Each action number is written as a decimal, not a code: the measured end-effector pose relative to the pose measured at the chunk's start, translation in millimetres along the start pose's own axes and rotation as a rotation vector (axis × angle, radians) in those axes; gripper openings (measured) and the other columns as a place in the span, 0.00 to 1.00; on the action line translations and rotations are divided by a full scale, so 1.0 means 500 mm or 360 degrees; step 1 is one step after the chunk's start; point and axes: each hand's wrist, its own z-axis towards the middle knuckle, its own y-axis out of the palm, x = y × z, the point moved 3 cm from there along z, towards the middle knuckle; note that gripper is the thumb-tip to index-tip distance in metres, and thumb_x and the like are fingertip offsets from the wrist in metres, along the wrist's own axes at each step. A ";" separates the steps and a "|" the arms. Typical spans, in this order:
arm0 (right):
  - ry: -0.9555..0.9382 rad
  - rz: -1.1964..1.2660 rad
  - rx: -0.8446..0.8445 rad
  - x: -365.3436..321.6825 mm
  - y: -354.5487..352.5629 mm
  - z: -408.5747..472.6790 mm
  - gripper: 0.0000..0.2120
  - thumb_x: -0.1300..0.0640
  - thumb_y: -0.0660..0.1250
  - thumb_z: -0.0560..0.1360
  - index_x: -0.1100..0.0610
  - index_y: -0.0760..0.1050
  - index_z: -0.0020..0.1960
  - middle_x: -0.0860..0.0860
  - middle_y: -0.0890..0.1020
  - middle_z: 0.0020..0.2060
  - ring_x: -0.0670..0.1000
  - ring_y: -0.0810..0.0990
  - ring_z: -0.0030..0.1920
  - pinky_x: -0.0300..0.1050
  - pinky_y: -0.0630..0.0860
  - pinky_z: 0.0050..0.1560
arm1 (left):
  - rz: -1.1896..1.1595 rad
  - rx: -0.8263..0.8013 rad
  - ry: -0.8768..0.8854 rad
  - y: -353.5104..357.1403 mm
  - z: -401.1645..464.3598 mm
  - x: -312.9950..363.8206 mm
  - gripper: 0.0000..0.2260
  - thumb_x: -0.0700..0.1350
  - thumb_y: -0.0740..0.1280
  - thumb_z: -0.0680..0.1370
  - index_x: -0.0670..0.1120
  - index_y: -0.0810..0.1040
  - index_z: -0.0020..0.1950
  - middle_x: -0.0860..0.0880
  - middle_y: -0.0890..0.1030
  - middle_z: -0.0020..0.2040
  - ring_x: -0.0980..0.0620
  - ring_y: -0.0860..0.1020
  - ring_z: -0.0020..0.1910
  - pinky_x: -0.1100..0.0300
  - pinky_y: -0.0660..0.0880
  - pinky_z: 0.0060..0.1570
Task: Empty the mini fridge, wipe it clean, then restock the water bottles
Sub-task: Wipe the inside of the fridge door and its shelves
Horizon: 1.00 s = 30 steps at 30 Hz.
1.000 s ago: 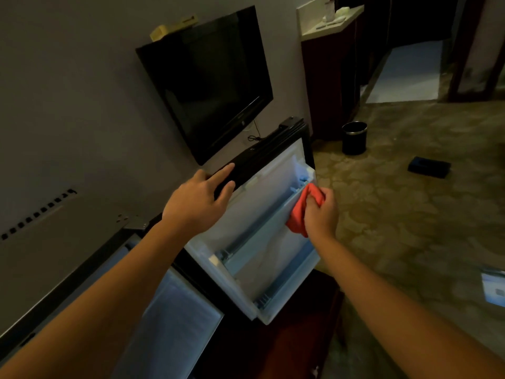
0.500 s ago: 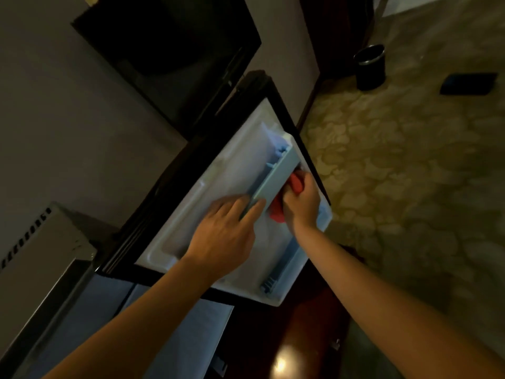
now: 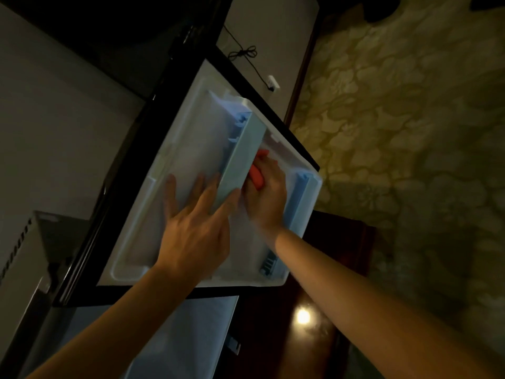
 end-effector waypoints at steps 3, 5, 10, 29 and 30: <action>-0.0048 0.0023 -0.0145 -0.007 0.011 -0.068 0.18 0.63 0.65 0.77 0.58 0.74 0.66 0.53 0.77 0.63 0.54 0.73 0.66 0.51 0.71 0.66 | 0.0005 -0.0095 -0.0051 0.005 0.005 -0.007 0.20 0.45 0.56 0.80 0.46 0.78 0.68 0.35 0.75 0.67 0.32 0.73 0.67 0.26 0.50 0.70; 0.0014 -0.0009 -0.0234 0.005 0.022 -0.121 0.24 0.63 0.65 0.78 0.61 0.68 0.73 0.56 0.69 0.72 0.54 0.65 0.75 0.41 0.58 0.75 | -0.0001 -0.0160 -0.0089 0.008 0.009 -0.009 0.21 0.48 0.53 0.81 0.46 0.77 0.69 0.34 0.74 0.68 0.30 0.73 0.67 0.25 0.49 0.69; -0.0122 -0.0179 -0.0496 0.034 0.030 -0.174 0.37 0.63 0.72 0.72 0.62 0.60 0.77 0.59 0.60 0.77 0.58 0.56 0.78 0.27 0.46 0.72 | -0.0046 -0.0194 -0.0169 0.006 0.016 -0.008 0.21 0.48 0.54 0.80 0.46 0.77 0.68 0.32 0.74 0.67 0.29 0.73 0.66 0.25 0.49 0.69; -0.0151 -0.0012 -0.0244 0.047 0.037 0.043 0.19 0.57 0.69 0.76 0.58 0.73 0.66 0.54 0.78 0.59 0.55 0.77 0.59 0.52 0.75 0.56 | -0.0023 -0.0166 -0.0189 0.012 0.014 -0.013 0.20 0.40 0.61 0.78 0.45 0.76 0.69 0.36 0.74 0.68 0.31 0.71 0.69 0.29 0.46 0.73; -0.0169 -0.0032 -0.0259 0.042 0.035 0.028 0.18 0.58 0.69 0.76 0.57 0.73 0.65 0.53 0.79 0.57 0.55 0.77 0.57 0.51 0.75 0.55 | -0.0035 -0.0165 -0.0195 0.011 0.013 -0.013 0.19 0.41 0.59 0.79 0.45 0.76 0.70 0.36 0.74 0.69 0.31 0.71 0.69 0.30 0.45 0.73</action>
